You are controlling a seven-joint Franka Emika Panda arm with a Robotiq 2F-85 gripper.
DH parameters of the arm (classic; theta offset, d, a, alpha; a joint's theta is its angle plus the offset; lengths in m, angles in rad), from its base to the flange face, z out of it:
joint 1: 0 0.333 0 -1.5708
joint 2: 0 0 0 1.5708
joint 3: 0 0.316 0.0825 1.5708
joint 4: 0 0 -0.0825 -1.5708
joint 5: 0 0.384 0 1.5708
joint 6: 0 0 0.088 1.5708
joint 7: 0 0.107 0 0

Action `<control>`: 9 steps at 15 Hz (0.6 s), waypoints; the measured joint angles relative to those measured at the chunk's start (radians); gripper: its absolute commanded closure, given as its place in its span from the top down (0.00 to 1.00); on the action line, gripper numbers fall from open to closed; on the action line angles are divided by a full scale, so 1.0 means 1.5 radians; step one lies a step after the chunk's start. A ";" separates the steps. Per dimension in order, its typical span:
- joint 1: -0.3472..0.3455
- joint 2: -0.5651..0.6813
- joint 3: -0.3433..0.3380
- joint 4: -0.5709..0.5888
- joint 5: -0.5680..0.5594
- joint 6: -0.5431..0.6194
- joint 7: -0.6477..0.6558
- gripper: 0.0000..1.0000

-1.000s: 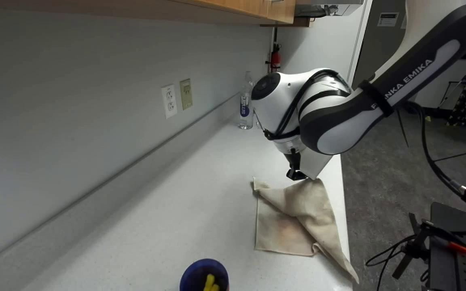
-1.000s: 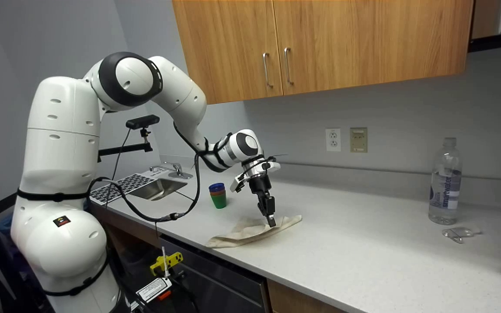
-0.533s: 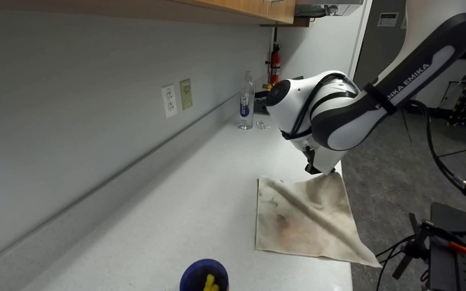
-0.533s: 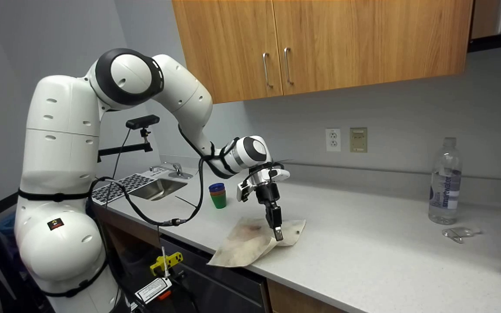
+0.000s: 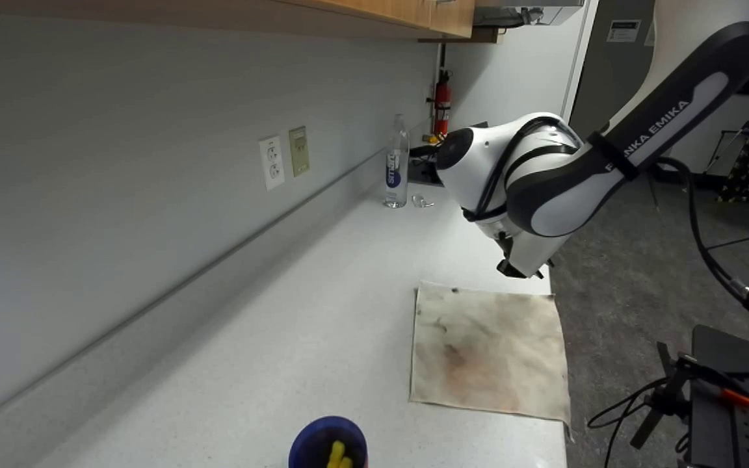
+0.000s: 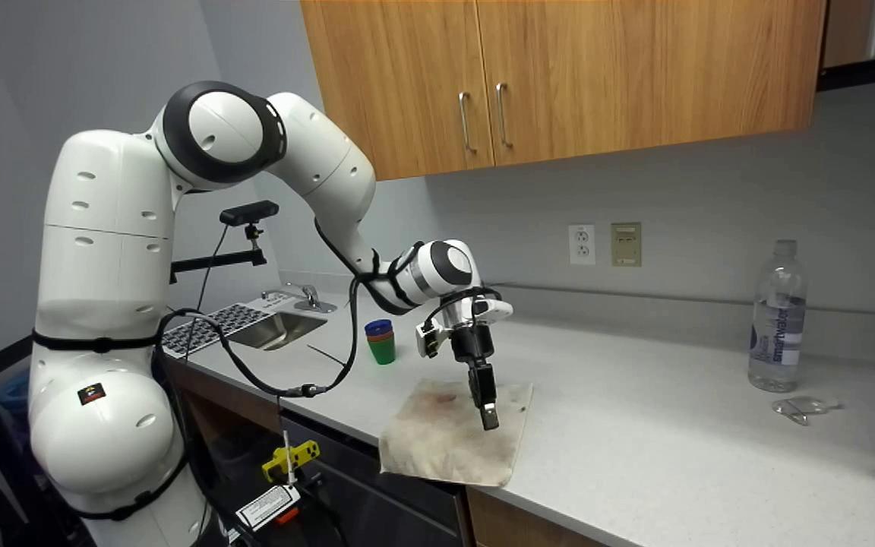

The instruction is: Unfold the cloth on the counter

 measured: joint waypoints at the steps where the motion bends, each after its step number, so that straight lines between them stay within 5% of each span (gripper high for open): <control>1: 0.001 -0.006 0.004 0.000 -0.003 0.000 0.007 0.69; 5: 0.004 -0.046 0.037 0.000 -0.015 0.007 0.016 0.98; 9: 0.002 -0.073 0.084 0.000 0.031 0.091 -0.021 1.00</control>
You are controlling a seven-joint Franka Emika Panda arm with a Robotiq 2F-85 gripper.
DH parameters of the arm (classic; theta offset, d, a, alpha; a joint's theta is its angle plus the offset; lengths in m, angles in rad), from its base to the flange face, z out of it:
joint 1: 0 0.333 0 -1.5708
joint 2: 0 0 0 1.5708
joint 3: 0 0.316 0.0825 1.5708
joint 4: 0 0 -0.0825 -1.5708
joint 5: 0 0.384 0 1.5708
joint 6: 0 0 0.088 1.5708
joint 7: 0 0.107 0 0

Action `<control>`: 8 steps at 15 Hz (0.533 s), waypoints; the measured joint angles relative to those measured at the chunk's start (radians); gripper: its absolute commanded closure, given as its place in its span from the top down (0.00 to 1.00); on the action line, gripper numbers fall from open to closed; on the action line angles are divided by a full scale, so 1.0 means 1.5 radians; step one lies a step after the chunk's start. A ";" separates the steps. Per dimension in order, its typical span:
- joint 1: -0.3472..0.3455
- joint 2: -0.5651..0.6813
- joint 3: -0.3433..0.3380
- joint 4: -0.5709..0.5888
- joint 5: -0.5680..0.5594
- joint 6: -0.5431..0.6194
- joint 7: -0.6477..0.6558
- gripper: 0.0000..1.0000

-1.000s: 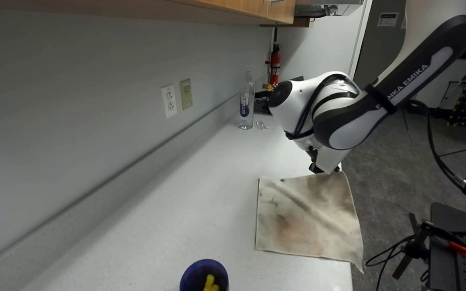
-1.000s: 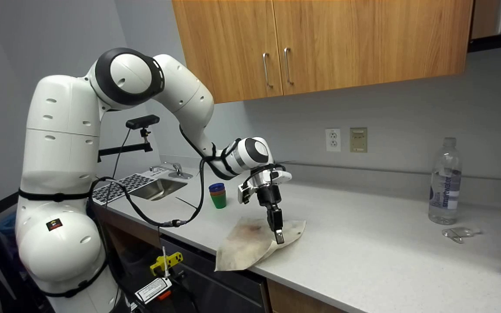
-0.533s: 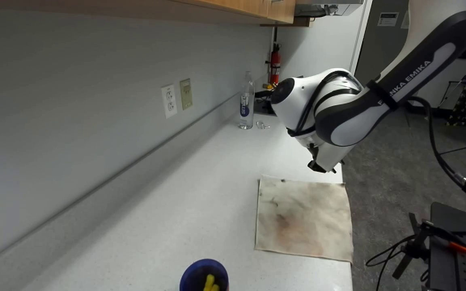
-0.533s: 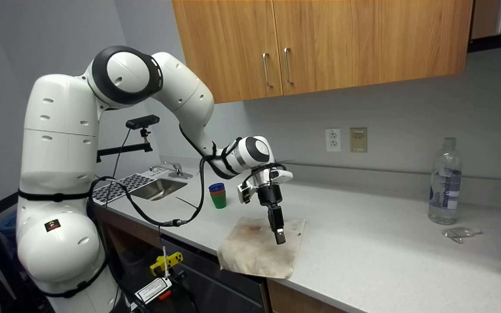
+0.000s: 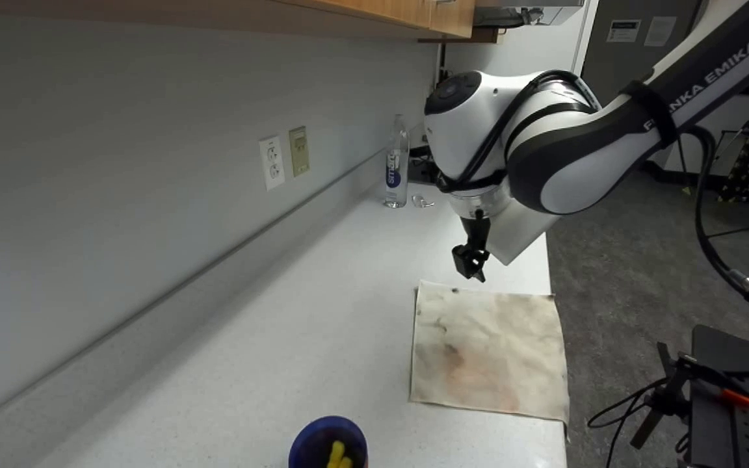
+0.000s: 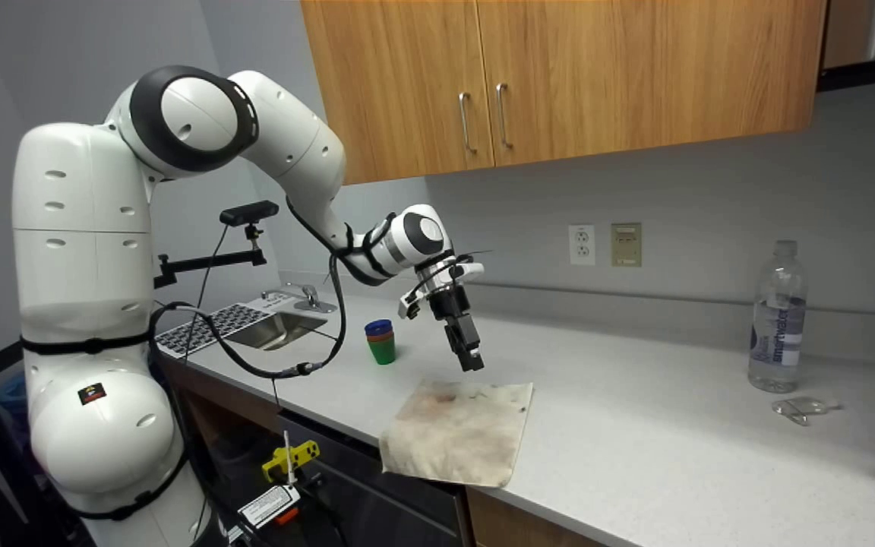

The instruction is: Unfold the cloth on the counter

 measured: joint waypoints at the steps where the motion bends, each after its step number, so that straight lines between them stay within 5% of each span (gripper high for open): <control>1: 0.000 -0.002 0.009 0.000 0.016 0.028 -0.014 1.00; 6: -0.001 0.011 0.038 -0.008 0.119 0.168 -0.127 1.00; 7: -0.002 0.016 0.042 -0.012 0.149 0.192 -0.161 0.91; 8: -0.003 0.021 0.047 -0.017 0.182 0.213 -0.198 0.72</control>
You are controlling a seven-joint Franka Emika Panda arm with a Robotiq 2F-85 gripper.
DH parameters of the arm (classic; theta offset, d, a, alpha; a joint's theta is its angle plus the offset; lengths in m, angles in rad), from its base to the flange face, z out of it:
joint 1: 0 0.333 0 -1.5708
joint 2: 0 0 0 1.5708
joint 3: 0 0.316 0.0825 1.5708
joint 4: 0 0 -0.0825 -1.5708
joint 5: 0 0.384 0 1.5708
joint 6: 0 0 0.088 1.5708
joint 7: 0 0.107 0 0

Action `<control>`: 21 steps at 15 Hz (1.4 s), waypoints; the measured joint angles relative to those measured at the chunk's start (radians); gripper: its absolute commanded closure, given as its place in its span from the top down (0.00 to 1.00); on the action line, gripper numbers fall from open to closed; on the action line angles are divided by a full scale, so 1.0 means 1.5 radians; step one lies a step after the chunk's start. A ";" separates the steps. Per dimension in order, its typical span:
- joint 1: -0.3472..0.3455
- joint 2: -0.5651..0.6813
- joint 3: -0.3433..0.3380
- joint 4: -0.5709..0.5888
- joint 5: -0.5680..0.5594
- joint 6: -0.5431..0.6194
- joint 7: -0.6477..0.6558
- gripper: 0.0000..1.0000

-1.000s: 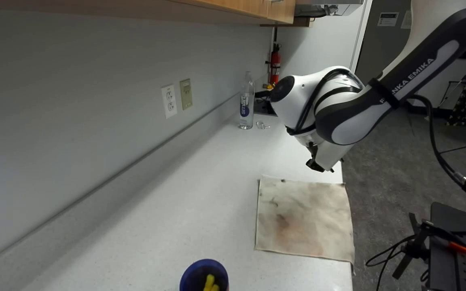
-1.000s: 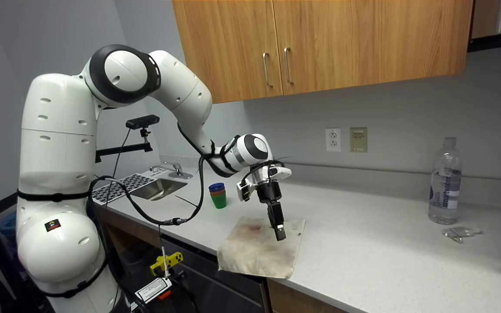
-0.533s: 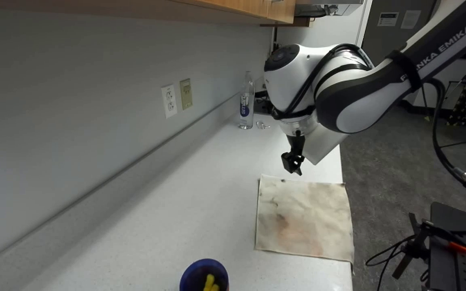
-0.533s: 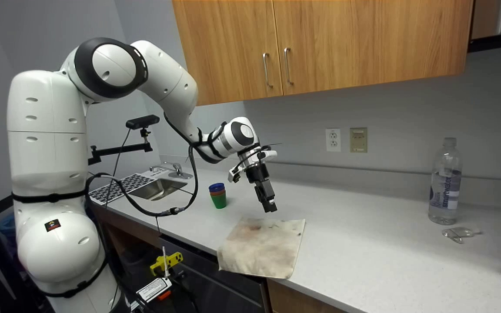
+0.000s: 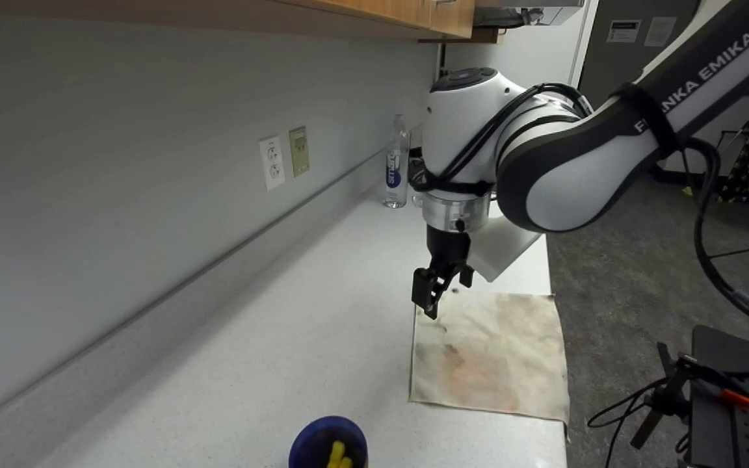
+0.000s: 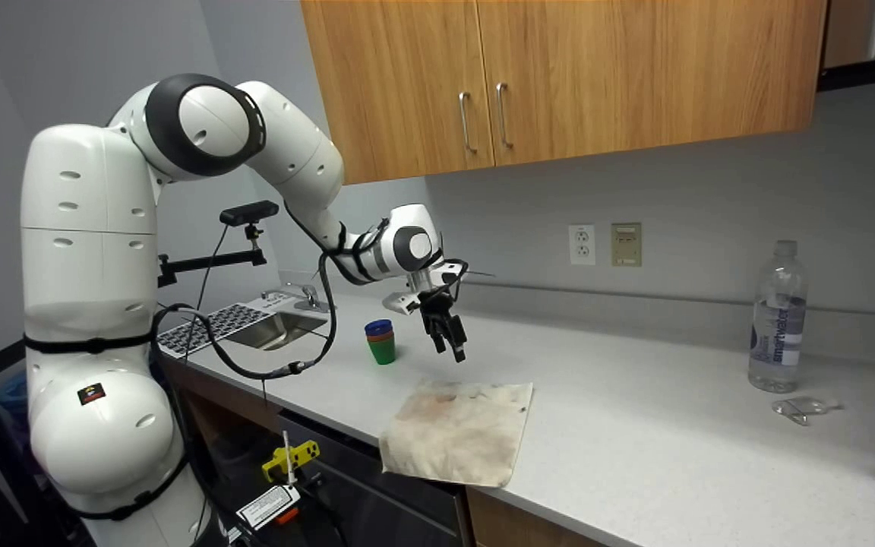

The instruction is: Unfold the cloth on the counter

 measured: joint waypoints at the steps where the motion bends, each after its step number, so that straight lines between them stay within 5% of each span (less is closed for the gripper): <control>1: -0.001 0.005 0.006 -0.005 0.036 0.016 -0.041 0.65; 6: -0.010 0.024 0.033 -0.022 0.185 0.035 -0.214 0.27; 10: -0.011 0.040 0.038 -0.031 0.225 0.035 -0.273 0.00; 21: -0.010 0.122 0.036 0.028 0.225 0.035 -0.280 0.00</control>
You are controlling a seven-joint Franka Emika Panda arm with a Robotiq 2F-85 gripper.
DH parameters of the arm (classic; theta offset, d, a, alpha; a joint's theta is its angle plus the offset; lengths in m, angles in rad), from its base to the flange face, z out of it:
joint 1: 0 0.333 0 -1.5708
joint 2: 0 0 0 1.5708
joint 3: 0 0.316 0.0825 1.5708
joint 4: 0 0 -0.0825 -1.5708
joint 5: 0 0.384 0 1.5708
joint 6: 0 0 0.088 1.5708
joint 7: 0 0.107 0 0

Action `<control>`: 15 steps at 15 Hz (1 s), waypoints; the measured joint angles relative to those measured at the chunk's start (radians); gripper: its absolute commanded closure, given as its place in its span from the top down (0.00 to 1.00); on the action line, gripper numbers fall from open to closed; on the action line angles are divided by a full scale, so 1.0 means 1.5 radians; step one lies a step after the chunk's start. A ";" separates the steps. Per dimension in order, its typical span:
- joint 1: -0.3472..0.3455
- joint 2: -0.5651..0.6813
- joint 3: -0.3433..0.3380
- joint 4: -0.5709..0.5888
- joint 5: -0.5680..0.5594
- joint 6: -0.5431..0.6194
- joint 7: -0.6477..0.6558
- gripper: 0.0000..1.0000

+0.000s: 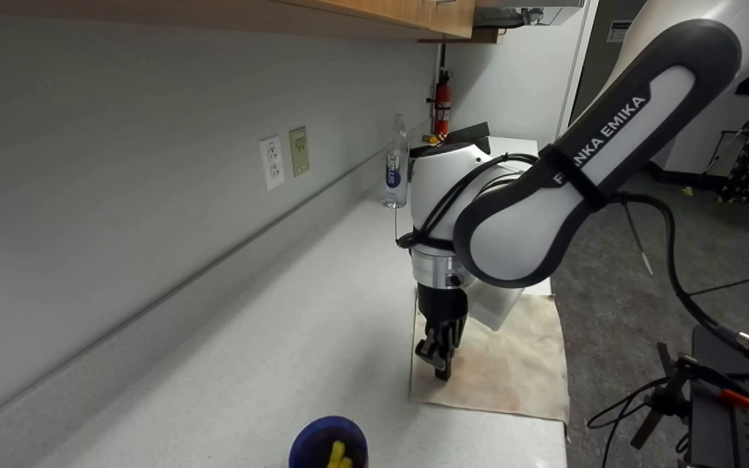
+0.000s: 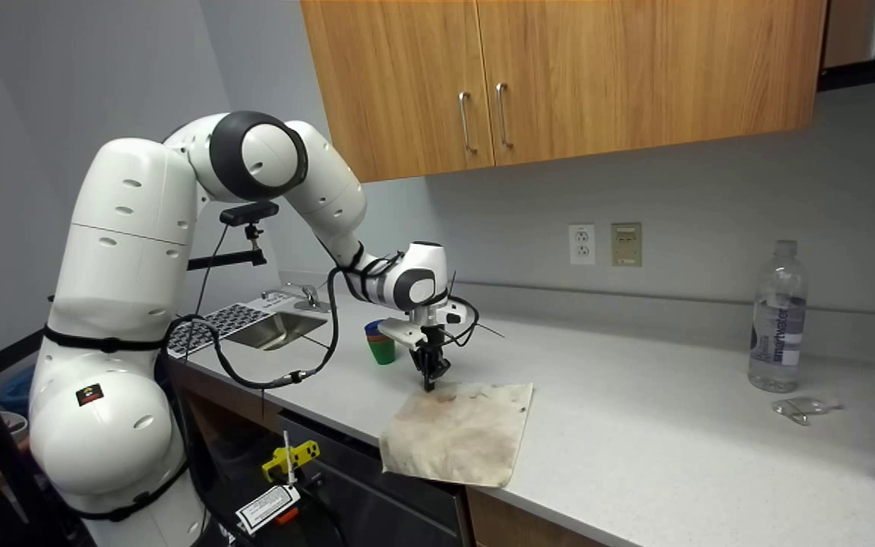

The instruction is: Unfold the cloth on the counter

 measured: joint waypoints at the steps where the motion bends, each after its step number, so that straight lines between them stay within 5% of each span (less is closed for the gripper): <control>1: 0.000 0.009 -0.001 0.010 0.000 0.000 0.000 0.00; 15: 0.000 0.106 -0.012 0.175 0.001 -0.047 0.012 0.00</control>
